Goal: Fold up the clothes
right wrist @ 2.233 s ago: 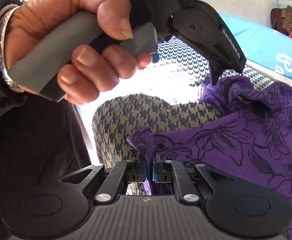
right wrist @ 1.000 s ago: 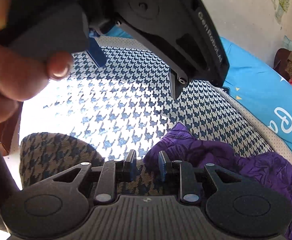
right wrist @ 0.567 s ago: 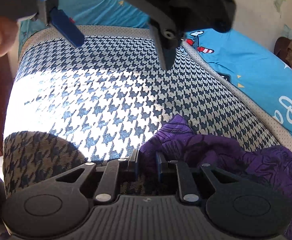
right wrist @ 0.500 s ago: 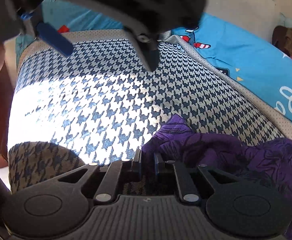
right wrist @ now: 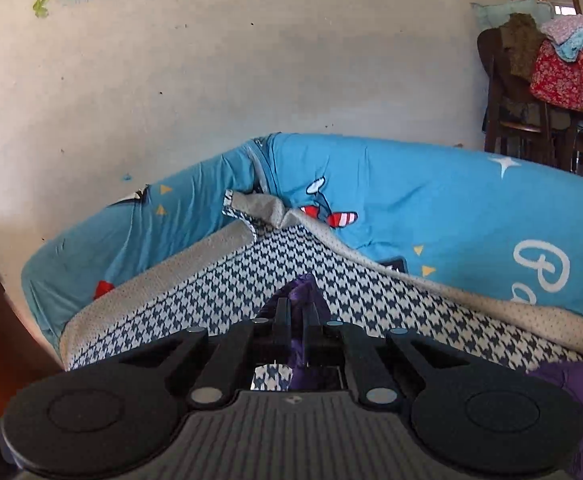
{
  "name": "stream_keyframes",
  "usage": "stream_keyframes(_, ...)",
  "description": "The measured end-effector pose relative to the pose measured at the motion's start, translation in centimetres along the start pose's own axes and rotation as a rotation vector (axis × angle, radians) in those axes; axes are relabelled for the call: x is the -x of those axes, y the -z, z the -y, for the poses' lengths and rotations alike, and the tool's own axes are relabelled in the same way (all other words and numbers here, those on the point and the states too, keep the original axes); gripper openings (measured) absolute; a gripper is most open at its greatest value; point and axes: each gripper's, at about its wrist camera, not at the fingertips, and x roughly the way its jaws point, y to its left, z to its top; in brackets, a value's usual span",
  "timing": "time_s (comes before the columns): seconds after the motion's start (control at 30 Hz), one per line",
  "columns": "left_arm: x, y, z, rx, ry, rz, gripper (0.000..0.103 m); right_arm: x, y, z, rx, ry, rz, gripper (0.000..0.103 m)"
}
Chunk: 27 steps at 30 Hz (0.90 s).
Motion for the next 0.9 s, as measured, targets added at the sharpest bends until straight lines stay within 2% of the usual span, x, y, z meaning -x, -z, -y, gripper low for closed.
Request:
stream_keyframes(0.43,-0.6,-0.3,-1.0,0.094,0.023,-0.030,0.103,-3.6,-9.5,-7.7,0.135,-0.102,0.126,0.006)
stream_keyframes(0.53,-0.8,-0.3,-1.4,0.124,0.028,-0.042,0.103,-4.9,-9.2,-7.6,0.105,-0.154,0.087,0.006)
stream_keyframes(0.67,-0.6,-0.4,-2.0,0.161,0.009,-0.029,0.103,-6.8,-8.3,-7.2,0.054,-0.235,0.006,0.012)
stream_keyframes(0.7,-0.5,-0.4,-2.0,0.161,0.007,-0.025,0.103,-7.1,-8.0,-7.0,0.045,-0.246,-0.010,0.017)
stream_keyframes(0.8,-0.5,-0.3,-2.1,0.166,0.013,-0.034,0.103,-7.2,-7.0,-6.2,0.036,-0.233,-0.038,0.019)
stream_keyframes(0.9,-0.8,-0.2,-2.3,0.188,0.017,-0.055,0.103,-6.7,-6.8,-4.7,0.048,-0.175,-0.037,0.019)
